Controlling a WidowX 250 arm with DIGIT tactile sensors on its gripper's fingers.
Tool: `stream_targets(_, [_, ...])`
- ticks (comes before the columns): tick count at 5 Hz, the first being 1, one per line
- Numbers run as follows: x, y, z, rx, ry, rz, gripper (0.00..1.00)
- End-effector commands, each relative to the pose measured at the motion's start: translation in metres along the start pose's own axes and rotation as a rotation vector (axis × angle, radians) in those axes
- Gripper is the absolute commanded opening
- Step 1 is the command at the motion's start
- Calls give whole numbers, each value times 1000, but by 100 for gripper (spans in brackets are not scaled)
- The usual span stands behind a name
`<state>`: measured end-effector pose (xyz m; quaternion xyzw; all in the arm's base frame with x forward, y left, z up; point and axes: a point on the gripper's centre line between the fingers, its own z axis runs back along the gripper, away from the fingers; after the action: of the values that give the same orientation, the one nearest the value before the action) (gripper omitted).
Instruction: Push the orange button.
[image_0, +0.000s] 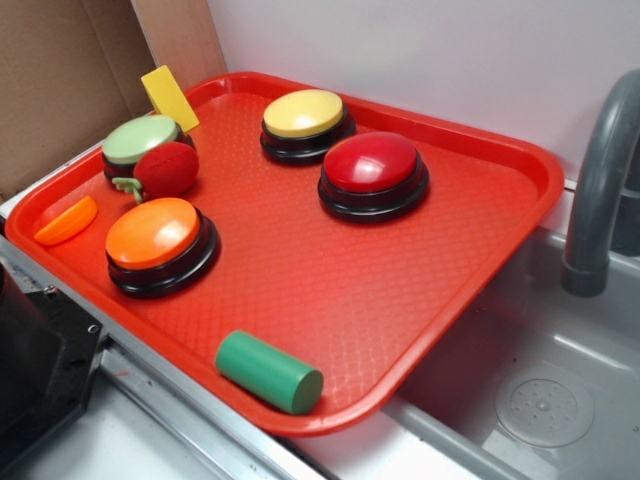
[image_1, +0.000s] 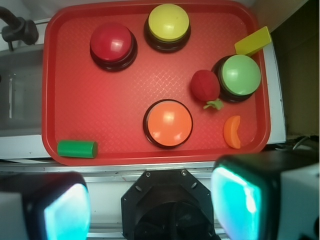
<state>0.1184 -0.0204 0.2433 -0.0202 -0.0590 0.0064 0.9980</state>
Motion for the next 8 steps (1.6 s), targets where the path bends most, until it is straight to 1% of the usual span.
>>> stream_targets(1, [0, 0, 0, 0, 0, 0, 100])
stream_targets(2, [5, 6, -51, 7, 100, -141, 100])
stream_targets(3, [0, 4, -100, 1, 77, -244, 100])
stream_targets(4, [5, 19, -151, 21, 66, -257, 100])
stream_targets(5, [14, 35, -187, 24, 47, -287, 100])
stream_targets(6, [30, 35, -203, 1, 49, -291, 100])
stream_targets(7, [28, 35, -209, 3, 91, -306, 100])
stream_targets(8, [27, 33, -185, 26, 76, -323, 100])
